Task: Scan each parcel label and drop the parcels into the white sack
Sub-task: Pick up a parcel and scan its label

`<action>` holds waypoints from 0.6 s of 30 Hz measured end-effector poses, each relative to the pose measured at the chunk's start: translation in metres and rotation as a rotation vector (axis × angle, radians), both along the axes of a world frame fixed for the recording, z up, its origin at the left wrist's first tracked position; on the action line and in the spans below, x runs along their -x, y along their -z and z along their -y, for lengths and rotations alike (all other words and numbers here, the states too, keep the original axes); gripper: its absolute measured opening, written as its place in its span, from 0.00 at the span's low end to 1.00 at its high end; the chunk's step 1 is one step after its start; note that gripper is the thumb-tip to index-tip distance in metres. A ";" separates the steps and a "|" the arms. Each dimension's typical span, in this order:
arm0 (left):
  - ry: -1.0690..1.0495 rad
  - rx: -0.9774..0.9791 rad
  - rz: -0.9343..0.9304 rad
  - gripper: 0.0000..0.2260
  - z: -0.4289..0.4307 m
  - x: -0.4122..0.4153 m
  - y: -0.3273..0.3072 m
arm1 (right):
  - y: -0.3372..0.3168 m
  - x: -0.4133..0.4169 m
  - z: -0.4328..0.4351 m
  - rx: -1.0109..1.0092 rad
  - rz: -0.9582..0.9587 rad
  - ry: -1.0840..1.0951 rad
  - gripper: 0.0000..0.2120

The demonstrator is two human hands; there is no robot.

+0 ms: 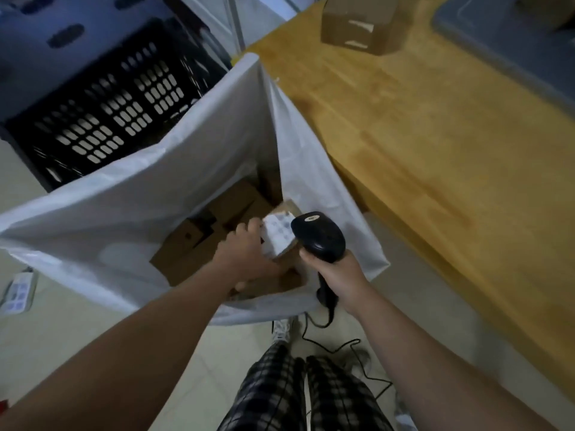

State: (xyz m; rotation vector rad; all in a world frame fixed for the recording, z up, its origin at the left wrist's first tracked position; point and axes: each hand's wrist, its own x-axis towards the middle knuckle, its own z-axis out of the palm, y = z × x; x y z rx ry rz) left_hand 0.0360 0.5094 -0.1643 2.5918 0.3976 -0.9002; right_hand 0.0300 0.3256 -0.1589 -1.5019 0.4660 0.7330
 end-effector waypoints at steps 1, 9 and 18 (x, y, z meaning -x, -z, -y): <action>0.200 -0.137 -0.057 0.43 -0.008 -0.003 0.005 | 0.005 -0.003 0.000 0.034 0.016 -0.037 0.10; 0.438 -0.237 -0.271 0.46 -0.025 0.000 0.097 | 0.059 -0.005 -0.012 0.359 0.131 -0.258 0.18; 0.422 -0.193 -0.400 0.44 -0.029 -0.010 0.116 | 0.075 -0.001 -0.017 0.538 0.165 -0.215 0.19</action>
